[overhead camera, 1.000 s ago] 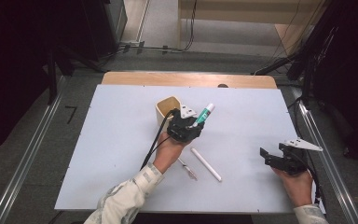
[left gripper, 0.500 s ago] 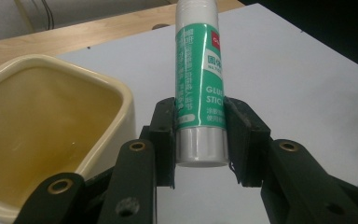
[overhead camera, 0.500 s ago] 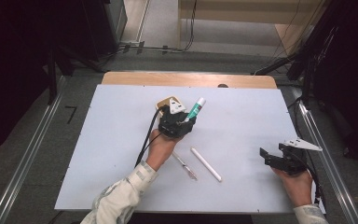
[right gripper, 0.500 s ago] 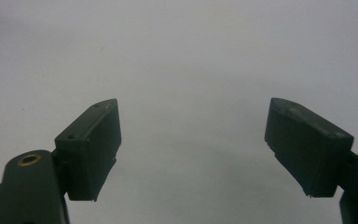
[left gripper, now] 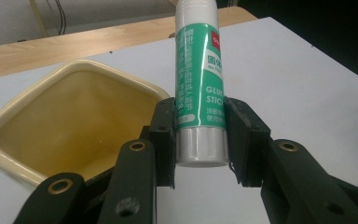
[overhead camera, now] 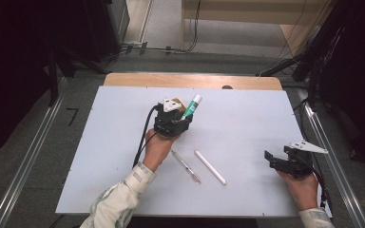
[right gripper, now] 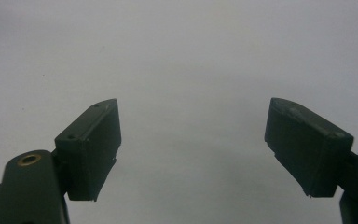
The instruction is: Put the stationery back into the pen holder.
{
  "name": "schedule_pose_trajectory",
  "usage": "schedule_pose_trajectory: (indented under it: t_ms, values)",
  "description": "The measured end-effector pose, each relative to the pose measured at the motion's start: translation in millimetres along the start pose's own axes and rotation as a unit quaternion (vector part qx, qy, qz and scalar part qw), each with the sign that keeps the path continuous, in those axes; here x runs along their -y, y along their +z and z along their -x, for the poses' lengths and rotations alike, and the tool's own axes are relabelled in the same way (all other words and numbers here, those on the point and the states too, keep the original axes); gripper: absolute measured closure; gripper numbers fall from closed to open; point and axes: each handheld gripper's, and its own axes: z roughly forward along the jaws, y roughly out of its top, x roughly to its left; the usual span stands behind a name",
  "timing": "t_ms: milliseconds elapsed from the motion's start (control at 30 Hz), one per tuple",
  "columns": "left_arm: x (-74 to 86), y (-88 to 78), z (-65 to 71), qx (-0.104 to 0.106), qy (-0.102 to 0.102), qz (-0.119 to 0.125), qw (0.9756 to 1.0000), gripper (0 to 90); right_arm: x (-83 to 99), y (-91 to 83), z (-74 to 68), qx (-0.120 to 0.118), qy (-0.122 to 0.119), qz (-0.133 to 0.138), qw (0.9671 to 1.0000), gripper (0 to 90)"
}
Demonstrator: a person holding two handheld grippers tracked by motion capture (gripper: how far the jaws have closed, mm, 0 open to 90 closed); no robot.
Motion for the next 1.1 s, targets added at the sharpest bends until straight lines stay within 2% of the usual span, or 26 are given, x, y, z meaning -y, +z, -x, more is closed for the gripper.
schedule_pose_trajectory:
  t_ms: [1100]
  values:
    - [-1.8,-6.8,-25.4,-0.033,-0.025,0.010,0.9991,66.9,0.2,0.9,-0.7,0.000,0.001,-0.002,1.0000,17.1]
